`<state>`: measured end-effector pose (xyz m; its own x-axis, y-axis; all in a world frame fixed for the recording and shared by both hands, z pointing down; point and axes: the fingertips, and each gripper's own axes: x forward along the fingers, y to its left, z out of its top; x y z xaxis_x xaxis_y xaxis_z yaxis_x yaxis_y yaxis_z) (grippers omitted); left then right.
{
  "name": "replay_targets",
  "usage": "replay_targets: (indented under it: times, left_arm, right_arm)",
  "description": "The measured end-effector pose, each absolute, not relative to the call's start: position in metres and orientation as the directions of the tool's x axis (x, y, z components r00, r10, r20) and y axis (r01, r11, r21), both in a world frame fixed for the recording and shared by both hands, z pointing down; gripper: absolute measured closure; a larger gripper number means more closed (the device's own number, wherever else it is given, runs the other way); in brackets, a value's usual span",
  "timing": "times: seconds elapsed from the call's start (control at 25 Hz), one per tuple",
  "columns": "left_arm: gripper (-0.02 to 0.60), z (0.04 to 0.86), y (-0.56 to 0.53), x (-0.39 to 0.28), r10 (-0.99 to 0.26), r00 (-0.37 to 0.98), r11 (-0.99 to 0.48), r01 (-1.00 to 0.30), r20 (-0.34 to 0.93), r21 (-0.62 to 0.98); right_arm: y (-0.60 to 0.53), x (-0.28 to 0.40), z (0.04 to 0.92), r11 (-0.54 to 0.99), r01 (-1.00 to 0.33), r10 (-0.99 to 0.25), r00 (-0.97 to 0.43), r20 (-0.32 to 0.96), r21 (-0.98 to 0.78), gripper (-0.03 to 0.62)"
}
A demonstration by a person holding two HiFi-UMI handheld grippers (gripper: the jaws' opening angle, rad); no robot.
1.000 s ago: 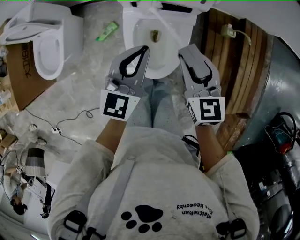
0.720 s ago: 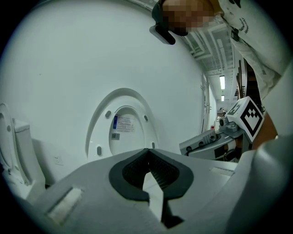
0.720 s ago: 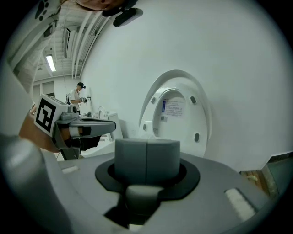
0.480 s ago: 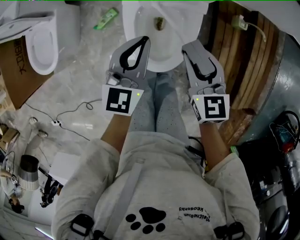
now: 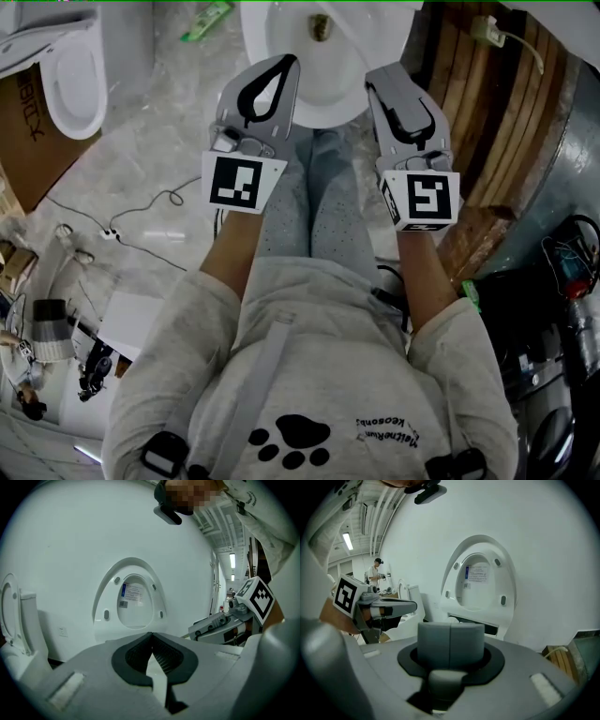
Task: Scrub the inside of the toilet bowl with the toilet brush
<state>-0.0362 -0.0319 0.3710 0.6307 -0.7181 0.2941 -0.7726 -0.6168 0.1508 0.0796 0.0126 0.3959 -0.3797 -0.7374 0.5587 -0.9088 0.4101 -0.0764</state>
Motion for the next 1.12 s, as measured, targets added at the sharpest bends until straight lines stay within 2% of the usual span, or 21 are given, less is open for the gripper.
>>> replay_targets:
  times: [0.6,1.12]
  left_arm:
    - [0.586,0.432,-0.015,-0.039,-0.677,0.622,-0.58,-0.78,0.392,0.235]
    - [0.586,0.468,-0.003,-0.046,-0.646,0.611,-0.568,-0.785,0.458,0.245]
  right_arm:
    - [0.026,0.086,0.454,0.391,-0.917,-0.687,-0.343,0.641,-0.073,0.445]
    - [0.041,0.086,0.492,0.408,-0.91,-0.618,-0.337,0.71,-0.077,0.445]
